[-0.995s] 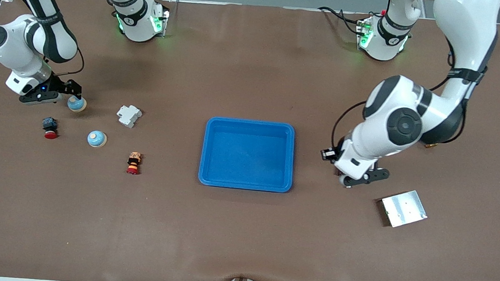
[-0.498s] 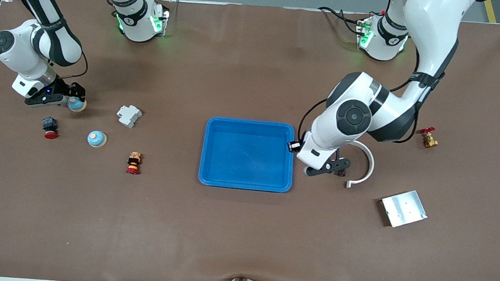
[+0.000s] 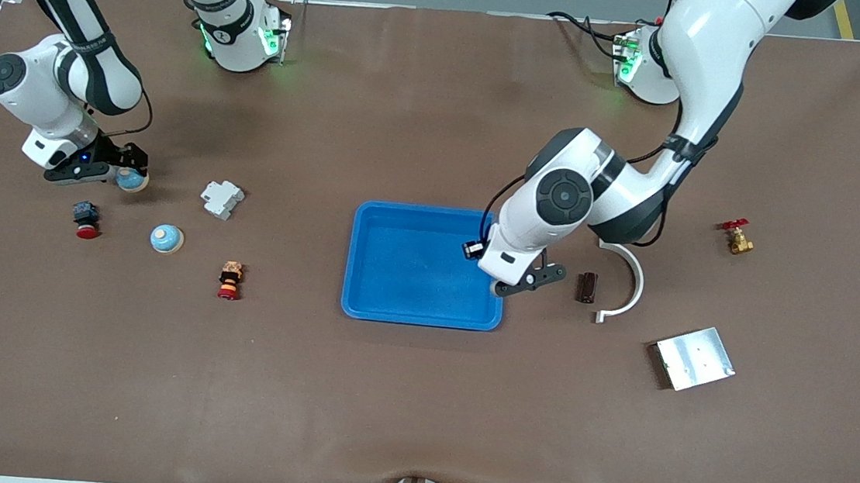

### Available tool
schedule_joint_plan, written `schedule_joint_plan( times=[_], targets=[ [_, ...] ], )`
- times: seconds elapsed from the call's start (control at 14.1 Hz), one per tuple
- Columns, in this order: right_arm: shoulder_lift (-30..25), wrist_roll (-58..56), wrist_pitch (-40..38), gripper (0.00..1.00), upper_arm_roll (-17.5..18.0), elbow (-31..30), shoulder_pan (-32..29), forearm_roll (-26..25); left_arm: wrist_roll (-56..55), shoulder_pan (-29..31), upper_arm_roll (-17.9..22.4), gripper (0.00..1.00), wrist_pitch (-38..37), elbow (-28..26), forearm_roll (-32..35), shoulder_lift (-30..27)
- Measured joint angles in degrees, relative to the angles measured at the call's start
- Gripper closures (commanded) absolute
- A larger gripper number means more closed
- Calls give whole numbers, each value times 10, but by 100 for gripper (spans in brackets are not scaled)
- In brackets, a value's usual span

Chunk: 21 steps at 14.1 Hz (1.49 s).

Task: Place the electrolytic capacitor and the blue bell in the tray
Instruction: 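Grasp the bell with the right gripper while the left gripper lifts the capacitor, then set the capacitor in the tray with the left gripper while the right gripper rises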

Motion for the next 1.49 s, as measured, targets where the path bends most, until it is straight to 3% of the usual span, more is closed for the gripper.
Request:
schedule_joint_plan(
  times=[0.07, 0.14, 0.57, 0.85, 1.21, 1.49],
  targets=[
    [0, 0, 0, 58, 1, 0, 0, 0, -9, -7, 0, 100, 14, 0, 0, 9],
    [0, 0, -1, 100, 1, 0, 0, 1, -16, -17, 3, 100, 29, 0, 0, 20],
    [0, 5, -4, 100, 3, 0, 1, 7, -21, -91, 63, 100, 66, 1, 0, 83],
    [-45, 34, -111, 100, 23, 21, 12, 24, -38, -96, 67, 100, 66, 1, 0, 92],
    [-196, 207, -272, 100, 37, 48, 131, 35, -100, -96, 68, 100, 61, 0, 0, 94],
    [-260, 413, -365, 100, 41, 75, 254, 36, -129, -103, 69, 100, 21, -2, 2, 95]
  ],
)
